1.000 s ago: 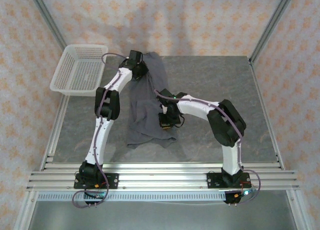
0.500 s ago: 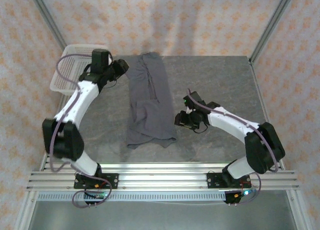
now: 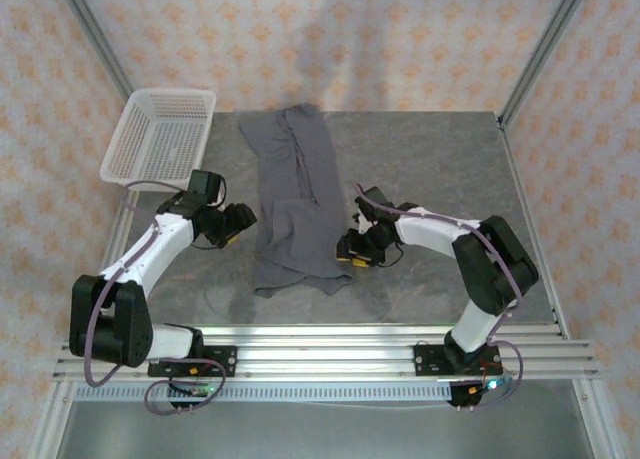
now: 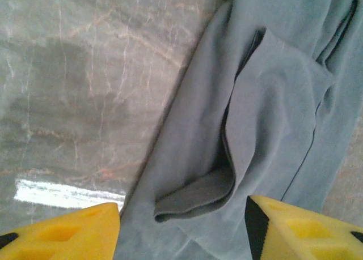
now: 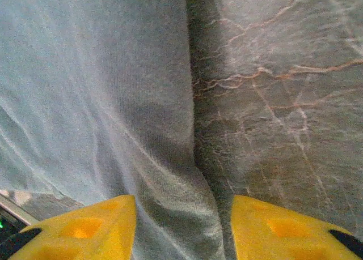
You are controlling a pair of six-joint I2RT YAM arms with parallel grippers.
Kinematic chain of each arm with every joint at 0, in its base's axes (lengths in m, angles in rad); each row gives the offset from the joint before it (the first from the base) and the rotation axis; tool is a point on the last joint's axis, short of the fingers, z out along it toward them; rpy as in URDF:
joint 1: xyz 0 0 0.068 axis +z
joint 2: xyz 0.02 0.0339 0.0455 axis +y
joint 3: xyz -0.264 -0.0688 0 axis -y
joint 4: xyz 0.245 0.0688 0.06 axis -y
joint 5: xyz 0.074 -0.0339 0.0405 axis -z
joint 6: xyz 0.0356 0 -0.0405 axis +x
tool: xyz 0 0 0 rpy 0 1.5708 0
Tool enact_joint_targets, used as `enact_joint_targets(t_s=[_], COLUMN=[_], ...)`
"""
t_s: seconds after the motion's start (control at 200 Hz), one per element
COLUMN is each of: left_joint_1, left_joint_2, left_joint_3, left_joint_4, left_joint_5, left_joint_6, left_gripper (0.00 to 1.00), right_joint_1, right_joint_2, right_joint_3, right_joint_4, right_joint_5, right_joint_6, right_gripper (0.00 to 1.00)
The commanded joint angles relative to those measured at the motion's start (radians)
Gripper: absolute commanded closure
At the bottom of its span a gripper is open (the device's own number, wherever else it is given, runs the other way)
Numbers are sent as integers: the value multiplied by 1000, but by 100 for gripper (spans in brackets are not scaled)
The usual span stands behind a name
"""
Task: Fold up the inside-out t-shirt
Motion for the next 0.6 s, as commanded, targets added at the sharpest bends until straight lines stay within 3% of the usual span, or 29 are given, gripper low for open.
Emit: enact_joint_targets(t_s=[0.0, 0.08, 0.165, 0.325, 0.48, 0.595], left_joint_1=[-30, -64, -93, -106, -111, -112], left_joint_2=[8, 56, 89, 108, 110, 136], left_joint_3=[-55, -69, -74, -107, -114, -132], left_joint_4=[13, 29, 33, 114, 66, 152], left_joint_5=[76, 103, 91, 111, -7, 17], left_joint_6=[-6, -7, -3, -27, 7, -12], left_gripper=[35, 34, 31, 30, 32, 37], right_joint_1=[4, 4, 3, 4, 4, 4], right_joint_2=[25, 23, -8, -14, -5, 7], right_joint_3=[38, 40, 28, 24, 30, 38], right_joint_4=[-1, -4, 6, 1, 0, -5], right_joint_5=[-39, -46, -40, -30, -29, -30], right_joint_6=[-22, -20, -12, -3, -2, -4], right_gripper=[71, 90, 99, 100, 100, 100])
